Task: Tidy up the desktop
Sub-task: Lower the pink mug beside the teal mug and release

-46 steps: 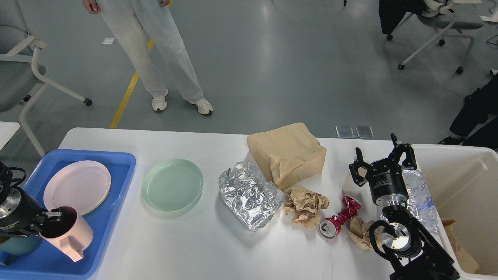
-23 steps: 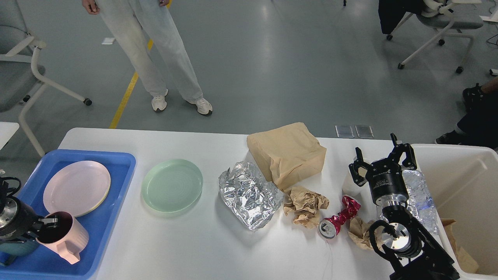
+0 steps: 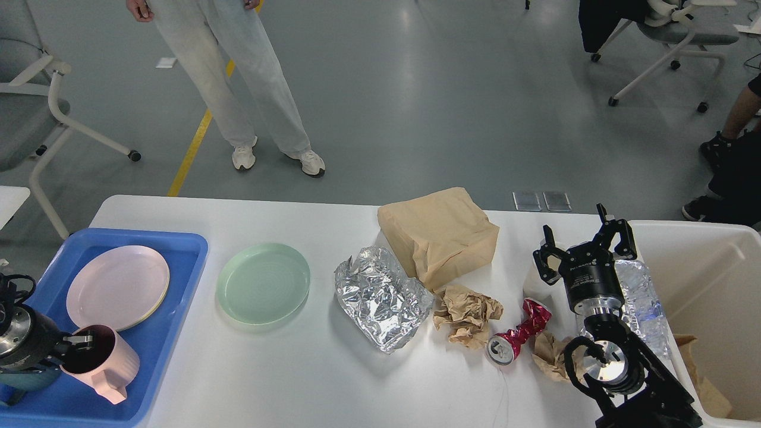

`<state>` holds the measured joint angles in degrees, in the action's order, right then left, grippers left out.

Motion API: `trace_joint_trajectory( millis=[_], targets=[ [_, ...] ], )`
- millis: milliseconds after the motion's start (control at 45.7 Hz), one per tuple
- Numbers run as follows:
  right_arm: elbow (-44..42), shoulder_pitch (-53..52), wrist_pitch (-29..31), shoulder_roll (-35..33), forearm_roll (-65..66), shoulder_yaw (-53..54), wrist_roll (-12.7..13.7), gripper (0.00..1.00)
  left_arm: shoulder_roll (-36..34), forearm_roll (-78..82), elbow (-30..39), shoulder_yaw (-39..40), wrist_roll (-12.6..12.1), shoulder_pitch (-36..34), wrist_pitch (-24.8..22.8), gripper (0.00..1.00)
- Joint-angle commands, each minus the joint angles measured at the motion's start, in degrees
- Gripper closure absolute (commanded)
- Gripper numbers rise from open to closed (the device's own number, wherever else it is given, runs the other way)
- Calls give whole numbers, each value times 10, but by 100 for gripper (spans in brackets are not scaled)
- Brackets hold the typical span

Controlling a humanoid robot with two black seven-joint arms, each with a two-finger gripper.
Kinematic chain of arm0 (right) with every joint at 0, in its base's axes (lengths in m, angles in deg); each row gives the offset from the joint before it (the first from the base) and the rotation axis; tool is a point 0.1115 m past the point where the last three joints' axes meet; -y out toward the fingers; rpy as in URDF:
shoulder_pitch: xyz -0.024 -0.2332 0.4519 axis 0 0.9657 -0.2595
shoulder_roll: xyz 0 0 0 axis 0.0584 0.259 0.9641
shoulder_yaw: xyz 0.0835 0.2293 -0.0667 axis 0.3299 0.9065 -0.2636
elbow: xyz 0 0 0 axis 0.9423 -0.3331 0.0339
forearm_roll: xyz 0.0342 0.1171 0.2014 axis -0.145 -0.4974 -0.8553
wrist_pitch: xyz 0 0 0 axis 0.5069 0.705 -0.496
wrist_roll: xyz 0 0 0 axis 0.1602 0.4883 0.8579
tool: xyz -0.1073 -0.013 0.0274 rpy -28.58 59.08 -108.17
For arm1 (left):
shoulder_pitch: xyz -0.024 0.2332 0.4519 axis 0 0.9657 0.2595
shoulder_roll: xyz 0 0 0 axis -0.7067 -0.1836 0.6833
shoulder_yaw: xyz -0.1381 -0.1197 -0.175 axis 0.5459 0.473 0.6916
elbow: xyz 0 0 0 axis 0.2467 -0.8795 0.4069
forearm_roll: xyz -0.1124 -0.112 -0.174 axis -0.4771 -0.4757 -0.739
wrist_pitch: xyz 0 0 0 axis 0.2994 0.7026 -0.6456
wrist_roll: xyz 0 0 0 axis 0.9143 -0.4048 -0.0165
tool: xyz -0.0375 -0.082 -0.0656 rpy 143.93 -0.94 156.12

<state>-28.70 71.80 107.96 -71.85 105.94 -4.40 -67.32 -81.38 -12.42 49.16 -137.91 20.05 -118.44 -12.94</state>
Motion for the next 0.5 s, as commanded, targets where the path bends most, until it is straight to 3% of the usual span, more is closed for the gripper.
trace_joint_trajectory(
  millis=[0, 66, 153, 328, 482],
  targets=[
    [0, 0, 0, 0, 0, 0, 0, 0, 0, -4, 3, 0, 1, 0, 8, 49],
    [0, 0, 0, 0, 0, 0, 0, 0, 2, -7, 5, 0, 1, 0, 23, 26],
    [0, 0, 0, 0, 0, 0, 0, 0, 0, -24, 8, -1, 1, 1, 34, 12],
    [0, 0, 0, 0, 0, 0, 0, 0, -5, -38, 15, -9, 0, -5, 32, 9],
    [0, 0, 0, 0, 0, 0, 0, 0, -21, -37, 63, -15, -5, -18, 34, 8]
  ],
)
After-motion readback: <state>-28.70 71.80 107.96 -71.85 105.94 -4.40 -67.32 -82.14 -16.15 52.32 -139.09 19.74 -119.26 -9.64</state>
